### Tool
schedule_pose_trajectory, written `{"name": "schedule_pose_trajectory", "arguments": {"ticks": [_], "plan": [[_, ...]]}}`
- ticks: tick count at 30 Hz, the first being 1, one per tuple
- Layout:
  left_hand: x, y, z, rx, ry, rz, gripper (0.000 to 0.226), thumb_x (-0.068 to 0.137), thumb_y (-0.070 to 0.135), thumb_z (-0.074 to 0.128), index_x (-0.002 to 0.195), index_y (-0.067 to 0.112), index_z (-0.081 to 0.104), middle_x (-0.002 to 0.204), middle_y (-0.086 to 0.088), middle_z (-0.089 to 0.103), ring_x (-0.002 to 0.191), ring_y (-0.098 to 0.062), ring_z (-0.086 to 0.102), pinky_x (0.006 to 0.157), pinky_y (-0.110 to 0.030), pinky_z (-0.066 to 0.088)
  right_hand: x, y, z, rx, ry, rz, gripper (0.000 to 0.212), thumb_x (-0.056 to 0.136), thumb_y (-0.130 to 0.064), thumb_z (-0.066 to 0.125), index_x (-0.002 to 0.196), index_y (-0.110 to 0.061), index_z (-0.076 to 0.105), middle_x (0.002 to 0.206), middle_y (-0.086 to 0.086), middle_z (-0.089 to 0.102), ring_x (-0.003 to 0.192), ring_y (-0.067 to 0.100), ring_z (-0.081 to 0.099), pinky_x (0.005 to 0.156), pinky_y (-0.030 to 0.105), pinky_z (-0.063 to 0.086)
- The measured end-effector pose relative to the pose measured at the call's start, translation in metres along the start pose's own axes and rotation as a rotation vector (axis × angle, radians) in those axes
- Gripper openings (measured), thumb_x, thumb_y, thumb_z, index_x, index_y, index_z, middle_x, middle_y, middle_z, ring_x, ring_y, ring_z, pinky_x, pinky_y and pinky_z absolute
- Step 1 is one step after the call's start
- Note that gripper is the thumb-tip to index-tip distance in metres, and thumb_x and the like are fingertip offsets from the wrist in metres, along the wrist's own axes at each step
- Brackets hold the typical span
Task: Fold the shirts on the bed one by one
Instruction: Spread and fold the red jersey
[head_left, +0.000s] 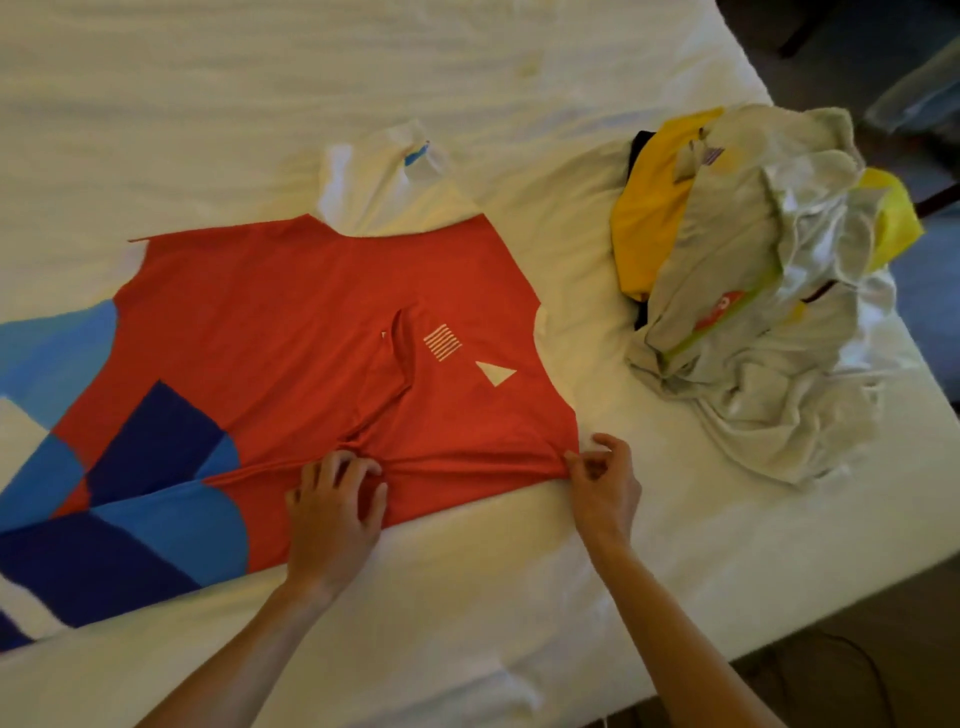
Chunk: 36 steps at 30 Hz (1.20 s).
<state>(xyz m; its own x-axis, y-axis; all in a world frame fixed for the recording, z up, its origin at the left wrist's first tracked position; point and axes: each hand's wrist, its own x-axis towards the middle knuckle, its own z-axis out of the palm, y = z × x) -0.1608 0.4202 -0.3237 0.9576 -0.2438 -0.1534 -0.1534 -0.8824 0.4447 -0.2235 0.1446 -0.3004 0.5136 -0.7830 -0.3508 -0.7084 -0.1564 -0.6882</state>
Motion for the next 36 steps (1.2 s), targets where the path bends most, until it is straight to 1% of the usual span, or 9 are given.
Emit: {"name": "schedule_pose_trajectory", "arguments": {"ticks": [3, 6, 11, 15, 20, 26, 31, 33, 36], "plan": [[0.007, 0.005, -0.007, -0.136, 0.061, -0.036, 0.033, 0.085, 0.043, 0.048, 0.099, 0.019, 0.065, 0.102, 0.001, 0.06, 0.098, -0.027, 0.057, 0.077, -0.045, 0.047, -0.015, -0.005, 0.016, -0.147, 0.119, -0.262, 0.052, 0.089, -0.025, 0.07, 0.135, -0.013, 0.049, 0.128, 0.008, 0.051, 0.116, 0.022, 0.046, 0.093, 0.038, 0.043], [0.021, 0.009, -0.019, -0.182, 0.134, -0.075, 0.029, 0.084, 0.036, 0.055, 0.1, 0.014, 0.065, 0.098, -0.003, 0.063, 0.096, -0.03, 0.059, 0.081, -0.048, 0.05, -0.014, -0.015, 0.025, -0.338, -0.038, -0.497, 0.035, 0.09, -0.027, 0.068, 0.123, -0.017, 0.059, 0.121, 0.002, 0.058, 0.114, 0.024, 0.05, 0.093, 0.04, 0.037], [0.052, 0.007, -0.026, -0.036, 0.068, -0.195, 0.046, 0.076, 0.033, 0.081, 0.115, 0.017, 0.063, 0.111, -0.008, 0.058, 0.11, -0.033, 0.052, 0.086, -0.049, 0.045, 0.015, -0.039, 0.037, -0.57, -0.255, -0.339, 0.043, 0.086, -0.055, 0.064, 0.118, -0.026, 0.057, 0.107, -0.008, 0.061, 0.106, 0.015, 0.055, 0.099, 0.044, 0.038], [0.07, -0.001, -0.024, -0.061, 0.086, -0.08, 0.016, 0.087, 0.019, 0.072, 0.102, 0.014, 0.071, 0.101, -0.007, 0.067, 0.099, -0.034, 0.06, 0.082, -0.048, 0.047, 0.032, -0.053, 0.033, -0.391, -0.332, -0.28, 0.011, 0.09, -0.033, 0.067, 0.089, -0.023, 0.063, 0.081, -0.003, 0.066, 0.08, 0.023, 0.063, 0.076, 0.041, 0.052], [0.087, -0.004, -0.024, -0.173, 0.078, -0.152, 0.022, 0.092, 0.027, 0.065, 0.102, 0.008, 0.069, 0.097, -0.011, 0.07, 0.094, -0.034, 0.064, 0.079, -0.044, 0.05, 0.025, -0.075, 0.057, -0.559, -0.186, -0.427, 0.046, 0.085, -0.042, 0.065, 0.125, -0.022, 0.053, 0.123, 0.001, 0.052, 0.114, 0.025, 0.049, 0.093, 0.046, 0.043], [0.104, -0.002, -0.023, -0.105, 0.022, -0.197, 0.05, 0.078, 0.052, 0.075, 0.113, 0.018, 0.067, 0.108, -0.004, 0.071, 0.102, -0.029, 0.065, 0.079, -0.037, 0.049, 0.054, -0.14, 0.121, -0.58, -0.397, -0.483, 0.064, 0.089, -0.039, 0.065, 0.144, -0.016, 0.042, 0.141, 0.006, 0.048, 0.132, 0.029, 0.042, 0.107, 0.05, 0.035], [0.135, -0.004, -0.032, -0.513, 0.087, -0.385, 0.014, 0.087, 0.016, 0.072, 0.093, 0.004, 0.075, 0.096, -0.014, 0.074, 0.088, -0.017, 0.065, 0.07, -0.03, 0.042, 0.083, -0.174, 0.14, -0.334, -0.469, -0.362, 0.031, 0.087, -0.021, 0.072, 0.118, -0.014, 0.071, 0.114, 0.005, 0.071, 0.11, 0.021, 0.064, 0.097, 0.033, 0.047], [0.133, 0.0, -0.04, -0.626, 0.118, -0.339, 0.016, 0.087, 0.005, 0.069, 0.101, 0.008, 0.076, 0.101, -0.009, 0.074, 0.089, -0.008, 0.062, 0.074, -0.021, 0.043, 0.074, -0.176, 0.132, -0.216, -0.429, -0.424, 0.02, 0.086, -0.017, 0.073, 0.106, -0.013, 0.076, 0.1, 0.002, 0.071, 0.099, 0.017, 0.065, 0.082, 0.014, 0.044], [0.114, 0.005, -0.049, -0.788, 0.176, -0.237, 0.029, 0.086, -0.004, 0.067, 0.092, 0.025, 0.07, 0.087, 0.009, 0.071, 0.074, 0.013, 0.058, 0.07, -0.008, 0.043, 0.044, -0.156, 0.103, -0.046, -0.292, -0.543, 0.012, 0.079, -0.012, 0.076, 0.091, -0.016, 0.075, 0.093, -0.001, 0.064, 0.085, 0.016, 0.062, 0.076, 0.018, 0.045]]}}
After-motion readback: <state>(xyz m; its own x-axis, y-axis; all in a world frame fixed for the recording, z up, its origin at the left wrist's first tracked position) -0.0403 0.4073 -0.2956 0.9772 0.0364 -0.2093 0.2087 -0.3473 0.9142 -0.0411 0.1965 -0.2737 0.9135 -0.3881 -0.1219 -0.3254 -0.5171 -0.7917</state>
